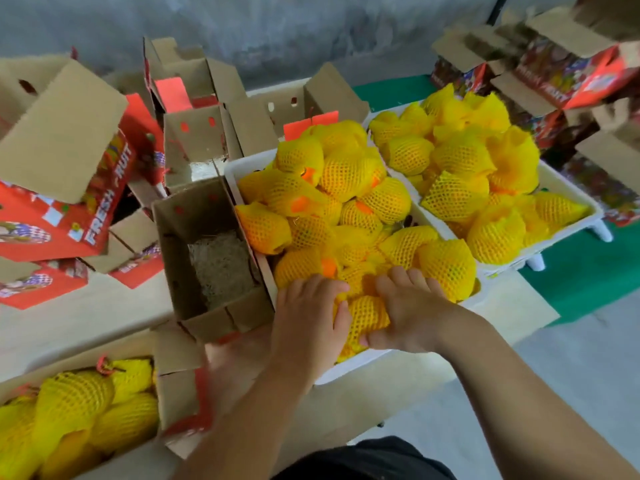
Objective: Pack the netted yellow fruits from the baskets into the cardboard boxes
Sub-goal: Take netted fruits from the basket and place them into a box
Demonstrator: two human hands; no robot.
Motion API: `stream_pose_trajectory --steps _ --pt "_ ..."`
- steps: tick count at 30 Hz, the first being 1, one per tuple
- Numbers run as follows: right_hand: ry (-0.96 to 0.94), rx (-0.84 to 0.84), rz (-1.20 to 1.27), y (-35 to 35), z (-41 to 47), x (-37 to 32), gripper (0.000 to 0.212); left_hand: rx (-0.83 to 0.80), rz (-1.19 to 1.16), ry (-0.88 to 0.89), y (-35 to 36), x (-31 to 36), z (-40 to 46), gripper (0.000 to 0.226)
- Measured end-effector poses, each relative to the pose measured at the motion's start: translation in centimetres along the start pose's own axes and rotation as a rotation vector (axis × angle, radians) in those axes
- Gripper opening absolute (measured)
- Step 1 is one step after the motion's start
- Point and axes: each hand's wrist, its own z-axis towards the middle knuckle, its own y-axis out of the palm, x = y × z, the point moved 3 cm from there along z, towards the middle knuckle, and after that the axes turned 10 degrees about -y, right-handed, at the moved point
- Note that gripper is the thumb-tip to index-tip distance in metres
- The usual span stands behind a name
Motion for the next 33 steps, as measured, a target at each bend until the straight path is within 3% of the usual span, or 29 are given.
stream_pose_trajectory --steps 5,8,15,17,20,22,24,26,28,30,33 --pt "-0.264 0.049 0.205 0.2 0.3 -0.6 0.054 -0.014 -0.027 -0.035 -0.1 0.2 0.3 0.021" --pt "-0.296 0.126 0.340 0.3 0.3 -0.6 0.053 -0.008 -0.061 -0.052 -0.2 0.1 0.3 0.025" --pt "-0.351 0.241 0.720 -0.3 -0.3 -0.2 0.063 -0.168 -0.027 -0.005 -0.9 0.5 -0.5 0.065" --pt "-0.392 0.283 0.868 -1.6 -0.7 -0.6 0.074 -0.242 -0.281 -0.118 -1.5 0.6 -0.5 0.071" --pt "-0.427 0.503 1.003 -3.3 -1.1 -3.2 0.090 -0.245 -1.050 -0.290 -3.4 0.6 -0.9 0.057" --pt "-0.409 0.608 1.126 -3.1 -0.9 -6.6 0.087 -0.167 -1.390 -0.457 -4.8 -0.3 -1.3 0.063" --pt "-0.388 0.631 1.258 -1.9 -0.5 -10.4 0.069 -0.142 -1.535 -0.544 -6.0 -1.5 -1.8 0.061" --pt "-0.414 0.640 1.332 -0.5 -0.2 -14.4 0.047 -0.125 -1.548 -0.568 -7.3 -3.5 -2.6 0.049" --pt "-0.433 0.591 1.424 0.6 0.2 -18.0 0.040 -0.060 -1.469 -0.601 -8.9 -6.4 -3.9 0.042" --pt "-0.417 0.506 1.461 1.6 0.6 -21.5 0.044 0.014 -1.380 -0.656 -10.7 -9.7 -5.7 0.051" --pt "-0.423 0.508 1.334 2.4 1.1 -26.9 0.042 0.041 -1.298 -0.682 -13.4 -14.7 -8.4 0.072"
